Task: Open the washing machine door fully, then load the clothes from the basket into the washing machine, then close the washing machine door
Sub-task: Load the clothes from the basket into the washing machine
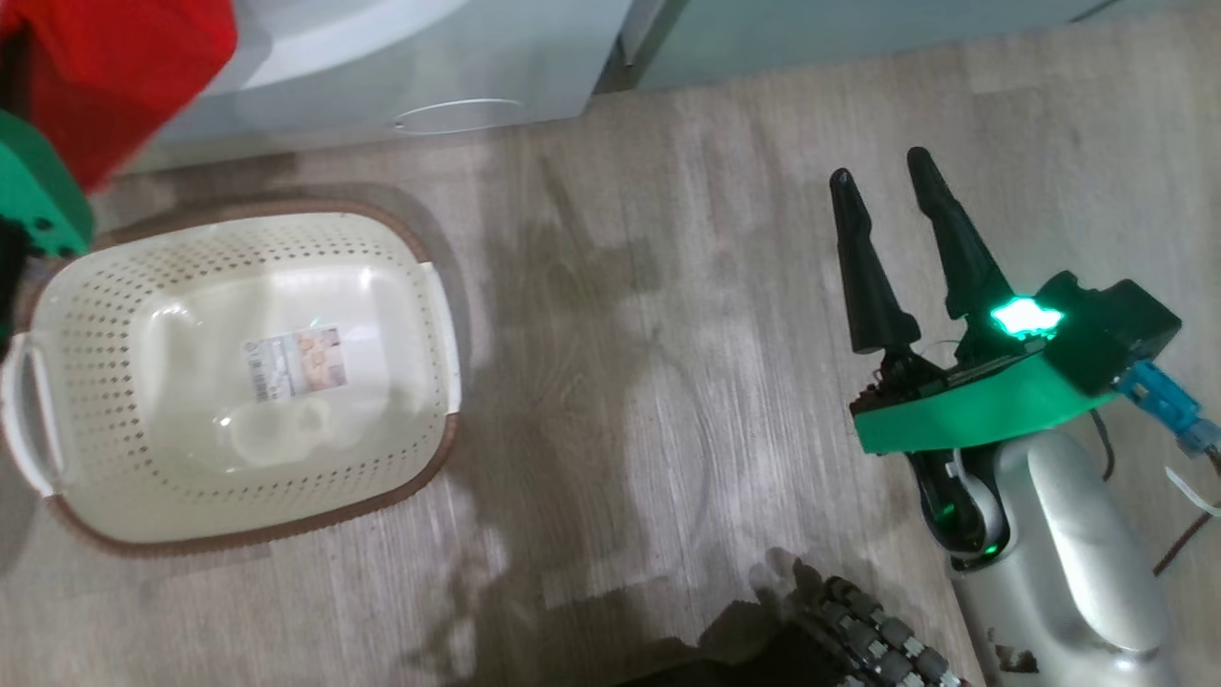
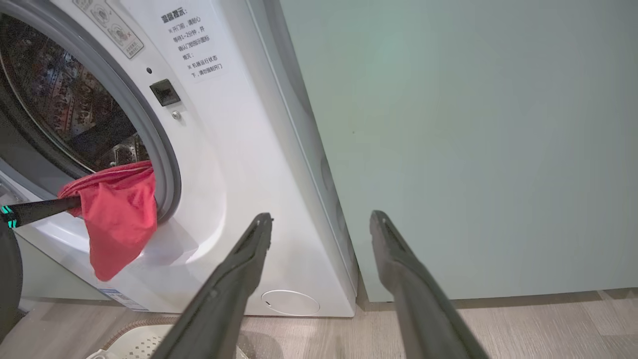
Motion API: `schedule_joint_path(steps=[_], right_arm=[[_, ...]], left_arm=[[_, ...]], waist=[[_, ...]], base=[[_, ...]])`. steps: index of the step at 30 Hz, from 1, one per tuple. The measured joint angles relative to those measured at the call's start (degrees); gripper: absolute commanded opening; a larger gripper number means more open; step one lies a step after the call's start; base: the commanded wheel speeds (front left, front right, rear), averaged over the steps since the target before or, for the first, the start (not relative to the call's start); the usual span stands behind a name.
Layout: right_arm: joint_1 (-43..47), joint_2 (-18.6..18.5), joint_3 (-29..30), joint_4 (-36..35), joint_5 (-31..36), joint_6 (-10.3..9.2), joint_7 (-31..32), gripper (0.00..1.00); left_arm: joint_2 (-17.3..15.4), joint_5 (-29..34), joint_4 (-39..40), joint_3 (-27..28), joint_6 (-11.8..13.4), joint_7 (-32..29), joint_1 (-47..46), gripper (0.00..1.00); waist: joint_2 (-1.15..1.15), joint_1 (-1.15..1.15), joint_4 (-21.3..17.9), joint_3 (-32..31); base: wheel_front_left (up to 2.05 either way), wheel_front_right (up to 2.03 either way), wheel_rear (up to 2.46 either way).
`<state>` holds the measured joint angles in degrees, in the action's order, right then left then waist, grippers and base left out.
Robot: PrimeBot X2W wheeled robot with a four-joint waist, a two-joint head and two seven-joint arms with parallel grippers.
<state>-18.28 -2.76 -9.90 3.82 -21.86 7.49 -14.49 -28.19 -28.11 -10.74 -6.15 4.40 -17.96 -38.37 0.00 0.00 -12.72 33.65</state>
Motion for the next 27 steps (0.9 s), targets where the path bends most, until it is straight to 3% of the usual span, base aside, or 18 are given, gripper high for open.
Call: schedule_joint_path(steps=[7,18,27], right_arm=[[0.0,0.0,-0.5,0.0,-2.3,0.0,0.0,1.0],[0.0,0.0,-1.6,-1.5,-5.2,0.0,-0.1,1.0],[-0.9,0.0,-3.3,-3.0,-7.5,0.0,-0.1,1.0]], left_arm=[[-1.1,0.5,4.2,1.2,2.9,-1.4,-1.2,0.0],[-4.3,-1.2,-7.7,6.0,1.4,1.8,-16.4,0.0],[-6.3,-1.0,-16.4,8.6,0.0,11.9,-26.3,0.0]], waist=[[0.0,0.0,-3.6,0.5],[0.0,0.0,-9.2,3.5],[0.0,0.01,-12.4,8.0]], base=[[0.0,0.0,0.0],[0.0,0.0,0.0],[0.0,0.0,0.0]])
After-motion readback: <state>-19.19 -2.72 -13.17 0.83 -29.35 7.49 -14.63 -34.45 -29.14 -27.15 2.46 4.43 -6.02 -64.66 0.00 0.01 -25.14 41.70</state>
